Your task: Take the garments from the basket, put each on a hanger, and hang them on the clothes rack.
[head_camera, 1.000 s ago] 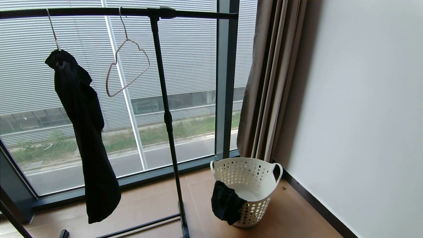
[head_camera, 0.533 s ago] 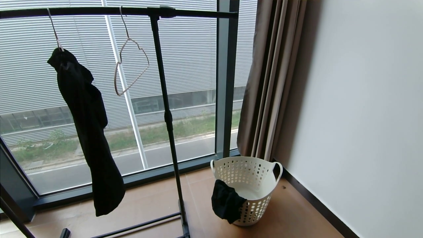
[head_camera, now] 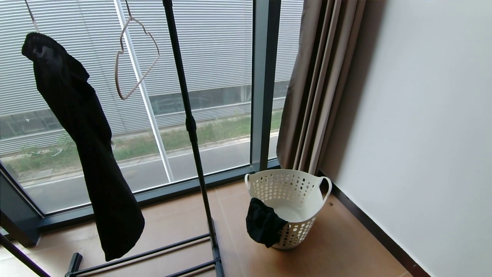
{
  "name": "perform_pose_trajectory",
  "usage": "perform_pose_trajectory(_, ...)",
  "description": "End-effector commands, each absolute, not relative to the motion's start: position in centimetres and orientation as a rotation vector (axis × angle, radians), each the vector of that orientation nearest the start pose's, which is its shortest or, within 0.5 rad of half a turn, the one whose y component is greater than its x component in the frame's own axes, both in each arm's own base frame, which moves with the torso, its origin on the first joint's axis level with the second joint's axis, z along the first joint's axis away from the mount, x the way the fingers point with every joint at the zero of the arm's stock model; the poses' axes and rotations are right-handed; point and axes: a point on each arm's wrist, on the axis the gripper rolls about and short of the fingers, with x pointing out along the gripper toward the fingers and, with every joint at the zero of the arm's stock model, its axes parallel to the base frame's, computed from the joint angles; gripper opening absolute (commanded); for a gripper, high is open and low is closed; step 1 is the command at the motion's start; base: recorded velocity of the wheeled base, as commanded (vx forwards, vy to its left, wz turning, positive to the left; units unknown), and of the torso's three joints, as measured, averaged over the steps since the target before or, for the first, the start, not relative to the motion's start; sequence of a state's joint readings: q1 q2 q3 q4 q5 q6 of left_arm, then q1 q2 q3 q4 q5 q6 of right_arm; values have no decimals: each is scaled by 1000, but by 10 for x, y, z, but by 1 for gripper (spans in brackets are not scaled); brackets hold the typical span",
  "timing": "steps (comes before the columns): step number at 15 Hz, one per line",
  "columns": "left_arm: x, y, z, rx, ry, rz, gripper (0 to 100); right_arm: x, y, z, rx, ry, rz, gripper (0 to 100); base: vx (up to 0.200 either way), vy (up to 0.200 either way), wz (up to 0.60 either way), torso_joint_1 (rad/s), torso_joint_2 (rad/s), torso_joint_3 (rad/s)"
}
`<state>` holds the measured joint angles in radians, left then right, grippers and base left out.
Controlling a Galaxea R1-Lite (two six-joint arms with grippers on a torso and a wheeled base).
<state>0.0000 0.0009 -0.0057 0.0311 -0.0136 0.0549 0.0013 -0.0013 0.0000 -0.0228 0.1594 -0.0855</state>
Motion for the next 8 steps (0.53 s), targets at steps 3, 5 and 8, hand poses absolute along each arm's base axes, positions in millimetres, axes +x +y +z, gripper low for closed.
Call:
perform_pose_trajectory(3,-23,0,74,54,26,-13,100,-23,4,78,-88,-30,160,100,0,0,0,2,2,-194)
perform_pose_trajectory(5,-23,0,74,52,26,-13,100,-23,4,78,-88,-30,160,100,0,0,0,7,2,-200)
perform_pose_trajectory(8,-23,0,74,54,26,-13,100,-23,4,78,-88,-30,160,100,0,0,0,2,2,-206)
